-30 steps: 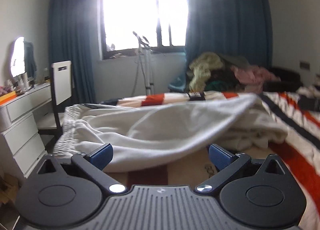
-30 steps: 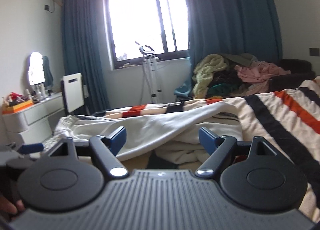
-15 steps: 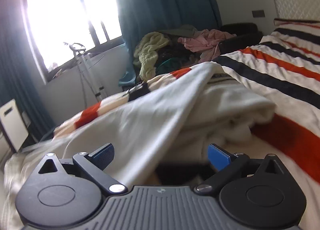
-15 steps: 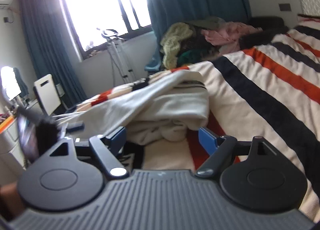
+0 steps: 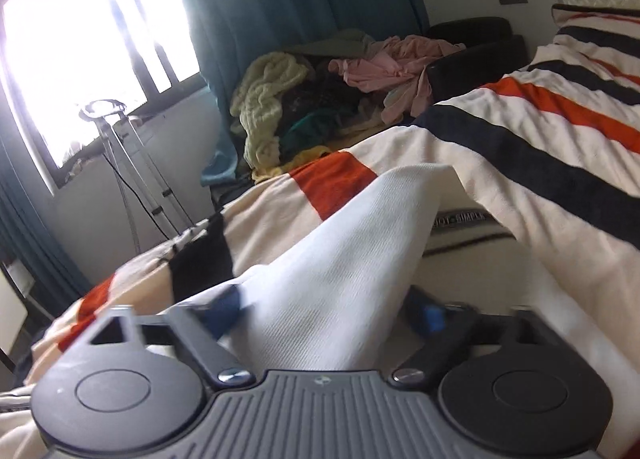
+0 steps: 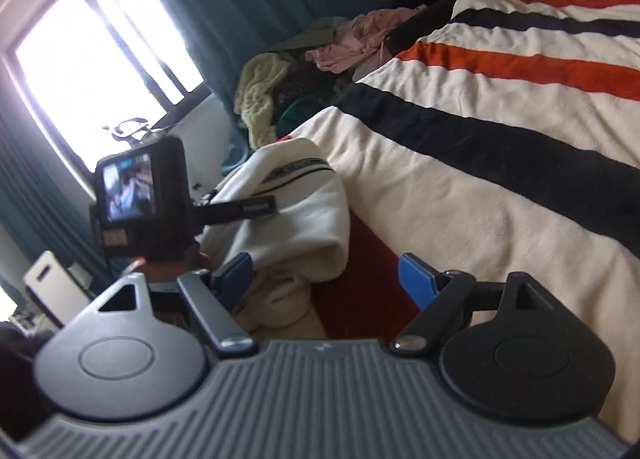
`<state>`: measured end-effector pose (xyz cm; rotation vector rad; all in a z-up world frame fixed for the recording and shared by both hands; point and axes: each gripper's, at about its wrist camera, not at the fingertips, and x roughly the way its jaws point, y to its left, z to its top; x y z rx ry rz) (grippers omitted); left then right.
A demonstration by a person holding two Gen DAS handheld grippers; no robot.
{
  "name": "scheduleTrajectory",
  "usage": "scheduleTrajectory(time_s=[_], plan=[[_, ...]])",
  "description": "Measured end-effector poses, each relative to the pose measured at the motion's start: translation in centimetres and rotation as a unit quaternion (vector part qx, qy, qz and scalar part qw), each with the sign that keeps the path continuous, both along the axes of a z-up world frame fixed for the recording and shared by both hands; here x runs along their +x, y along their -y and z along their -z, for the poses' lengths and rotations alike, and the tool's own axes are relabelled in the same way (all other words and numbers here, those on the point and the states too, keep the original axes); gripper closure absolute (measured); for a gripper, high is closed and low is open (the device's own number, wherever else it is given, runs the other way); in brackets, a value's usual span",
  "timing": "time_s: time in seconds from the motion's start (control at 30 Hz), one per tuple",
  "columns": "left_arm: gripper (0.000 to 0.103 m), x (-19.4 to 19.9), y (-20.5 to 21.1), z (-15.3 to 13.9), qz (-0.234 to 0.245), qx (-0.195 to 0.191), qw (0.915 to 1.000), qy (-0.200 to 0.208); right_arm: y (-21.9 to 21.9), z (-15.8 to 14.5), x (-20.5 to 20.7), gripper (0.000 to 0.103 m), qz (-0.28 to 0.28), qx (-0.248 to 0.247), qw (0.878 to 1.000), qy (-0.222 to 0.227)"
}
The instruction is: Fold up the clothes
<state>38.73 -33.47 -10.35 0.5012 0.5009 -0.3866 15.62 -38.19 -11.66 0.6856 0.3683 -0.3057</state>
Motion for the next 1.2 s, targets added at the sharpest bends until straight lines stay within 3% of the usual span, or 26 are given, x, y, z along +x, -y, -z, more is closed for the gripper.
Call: scheduleTrajectory(time_s=[0.03, 0.1, 0.17, 0.4, 0.5, 0.63, 0.73, 0.83, 0.97, 1.13, 1.2], plan=[[0.061, 0.4, -0.1, -0.2, -0.001, -0.009, 0.9999, -0.008, -0.1, 0.2, 0.5, 0.020, 0.005, -0.004, 1.000, -0.002], [0.096, 0.4, -0.3, -0.9, 0.001, -0.011, 0.9999, -0.011, -0.3, 0.6, 1.0, 0.020, 0.014, -0.008, 1.000, -0.005], [0.095, -0.9, -0.8, -2.1, 0.014, 0.006, 0.9999, 0.007, -0.1, 0.8, 1.1, 0.020, 0.025, -0.009, 1.000, -0.007], [0.096, -12.2, -7.4, -8.2, 0.084, -0.038, 0.9953, 0.031, 0.5, -0.5, -0.9, 0.020, 0.069, -0.038, 0.997, 0.023], [0.096, -17.4, -12.1, -9.5, 0.081, -0.066, 0.9943, 0.018, 0.6, -1.4, -1.7, 0.020, 0.069, -0.043, 0.996, 0.031], [0.096, -22.9, -19.5, -8.3, 0.043, -0.119, 0.9906, -0.051, 0.6, -2.6, -2.8, 0.020, 0.061, -0.047, 0.996, 0.035], [0.096, -25.9, -23.9, -3.9, 0.007, -0.124, 0.9868, -0.103, 0.6, -3.4, -3.6, 0.020, 0.055, -0.050, 0.996, 0.039], [0.096, -26.4, -26.7, -0.8, -0.037, -0.148, 0.9747, -0.163, -0.3, -3.5, -3.5, 0.020, 0.025, -0.053, 0.998, 0.030], [0.092, -26.8, -27.3, -1.1, -0.035, -0.164, 0.9740, -0.152, -2.2, -3.1, -2.8, 0.021, -0.028, -0.056, 0.998, 0.012], [0.070, -26.9, -28.1, -1.4, -0.037, -0.195, 0.9660, -0.165, -4.5, -2.7, -2.0, 0.021, -0.095, -0.061, 0.994, -0.010], [0.048, -27.0, -28.7, -1.6, -0.042, -0.209, 0.9598, -0.183, -5.4, -2.5, -1.7, 0.021, -0.121, -0.062, 0.991, -0.019]])
